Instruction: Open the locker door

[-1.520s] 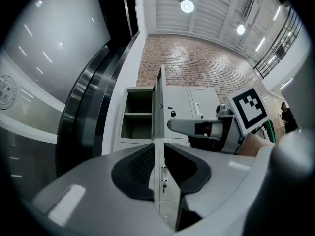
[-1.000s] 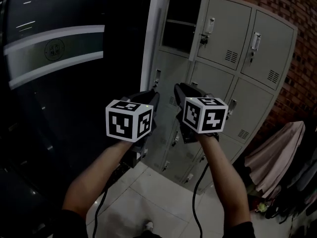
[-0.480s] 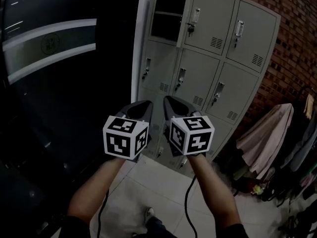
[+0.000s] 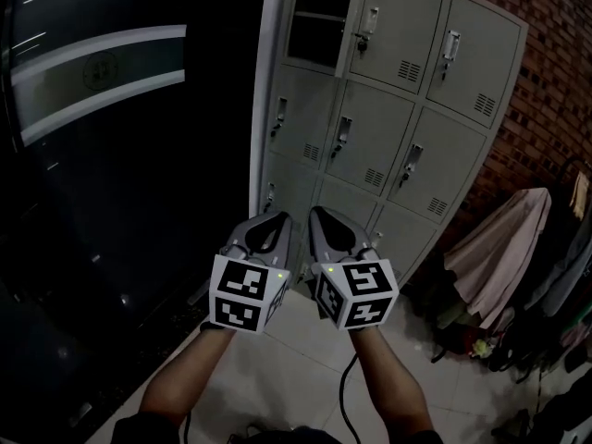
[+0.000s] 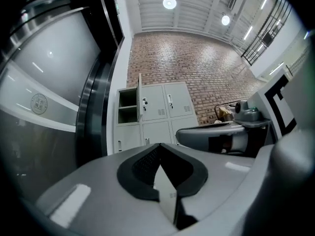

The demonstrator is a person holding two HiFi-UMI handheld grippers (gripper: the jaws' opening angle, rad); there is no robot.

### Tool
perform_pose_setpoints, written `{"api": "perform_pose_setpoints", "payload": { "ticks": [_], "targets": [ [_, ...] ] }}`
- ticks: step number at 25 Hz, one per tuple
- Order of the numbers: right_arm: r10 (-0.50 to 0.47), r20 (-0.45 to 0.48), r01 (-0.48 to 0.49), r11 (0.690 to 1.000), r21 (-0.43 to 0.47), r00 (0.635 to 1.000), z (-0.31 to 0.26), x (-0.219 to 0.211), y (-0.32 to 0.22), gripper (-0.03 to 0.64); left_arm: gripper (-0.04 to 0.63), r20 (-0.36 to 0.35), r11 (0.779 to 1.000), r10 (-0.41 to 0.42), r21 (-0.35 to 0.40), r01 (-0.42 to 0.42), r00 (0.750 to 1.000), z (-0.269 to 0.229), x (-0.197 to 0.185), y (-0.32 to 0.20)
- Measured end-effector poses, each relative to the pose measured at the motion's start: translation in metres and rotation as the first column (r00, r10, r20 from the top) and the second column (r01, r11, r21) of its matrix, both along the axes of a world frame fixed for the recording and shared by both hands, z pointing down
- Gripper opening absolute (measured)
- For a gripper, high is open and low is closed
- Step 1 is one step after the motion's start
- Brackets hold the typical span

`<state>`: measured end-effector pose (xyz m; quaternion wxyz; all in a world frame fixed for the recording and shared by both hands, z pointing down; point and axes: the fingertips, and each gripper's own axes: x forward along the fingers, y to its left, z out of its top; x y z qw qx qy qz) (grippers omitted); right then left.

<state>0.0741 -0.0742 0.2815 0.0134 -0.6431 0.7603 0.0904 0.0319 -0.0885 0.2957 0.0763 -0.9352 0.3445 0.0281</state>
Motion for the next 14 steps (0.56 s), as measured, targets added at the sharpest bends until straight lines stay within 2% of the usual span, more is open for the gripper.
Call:
{"api": "perform_pose_setpoints", "payload": {
  "ticks": [3,8,14],
  "targets": [
    [-0.001,-0.009,0.001,1.000,0.008,1.000,0.007,0.001,0.006,0.000,0.008,0.006,1.000,-0.012,0.014,0.012,1.000,0.006,0.005,0.003],
    [-0.010,0.022,0.010,1.000,-0.001,1.000,0.016,0.015,0.015,0.000,0.006,0.010,1.000,-0.019,-0.004,0.019,1.000,0.016,0.017,0.010],
    [-0.003,0.013,0.003,1.000,-0.003,1.000,0.021,0.028,0.022,0.000,0.008,0.018,1.000,-0.012,-0.019,0.012,1.000,0.024,0.036,0.016]
  ]
}}
